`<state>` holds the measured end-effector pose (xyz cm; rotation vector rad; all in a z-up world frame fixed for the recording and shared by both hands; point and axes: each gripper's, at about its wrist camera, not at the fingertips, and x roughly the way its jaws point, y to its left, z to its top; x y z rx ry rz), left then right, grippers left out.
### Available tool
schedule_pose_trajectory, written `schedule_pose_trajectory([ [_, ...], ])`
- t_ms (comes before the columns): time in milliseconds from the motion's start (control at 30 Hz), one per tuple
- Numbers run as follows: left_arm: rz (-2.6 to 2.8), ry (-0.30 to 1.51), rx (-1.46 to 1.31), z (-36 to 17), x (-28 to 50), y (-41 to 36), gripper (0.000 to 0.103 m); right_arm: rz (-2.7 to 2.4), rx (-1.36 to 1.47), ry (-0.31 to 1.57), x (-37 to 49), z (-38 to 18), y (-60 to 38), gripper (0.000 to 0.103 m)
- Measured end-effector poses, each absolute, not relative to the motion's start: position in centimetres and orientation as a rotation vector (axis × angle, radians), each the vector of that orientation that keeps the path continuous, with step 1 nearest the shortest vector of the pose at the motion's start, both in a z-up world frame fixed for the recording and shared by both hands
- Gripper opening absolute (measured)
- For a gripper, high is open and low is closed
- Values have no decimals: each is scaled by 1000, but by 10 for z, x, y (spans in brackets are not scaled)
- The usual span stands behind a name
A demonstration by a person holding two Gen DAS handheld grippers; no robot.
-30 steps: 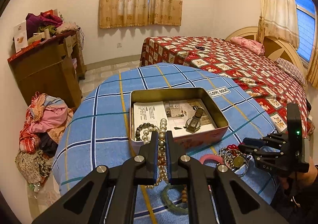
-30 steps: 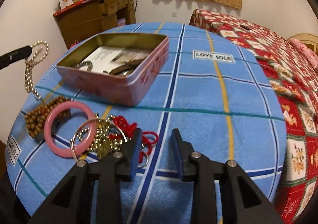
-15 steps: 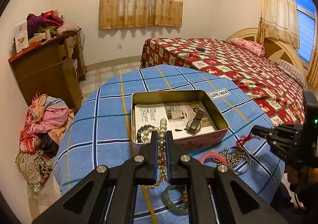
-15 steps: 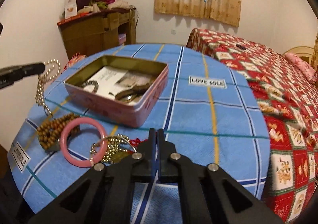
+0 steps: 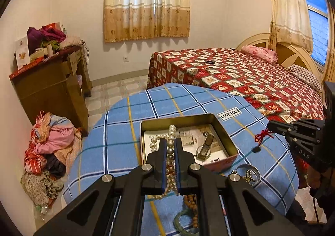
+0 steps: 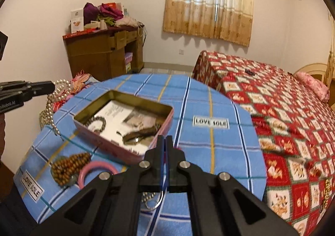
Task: Organize jewelry
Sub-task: 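Lift the pearl necklace with the left tool into the tin while the right tool carries the bangle there, then open the left tool over the tin while the right tool releases the silver bangle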
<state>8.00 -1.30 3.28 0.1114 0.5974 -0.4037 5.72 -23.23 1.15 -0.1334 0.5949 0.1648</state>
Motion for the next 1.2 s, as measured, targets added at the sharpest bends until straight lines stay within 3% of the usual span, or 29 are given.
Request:
schedule_pose_trajectory([
  [600, -333, 617, 129, 30, 138, -23, 6, 190, -157, 578, 109, 21, -203, 1],
  [1200, -283, 705, 190, -19, 178, -39, 6, 122, -198, 695, 158, -26, -196, 2],
])
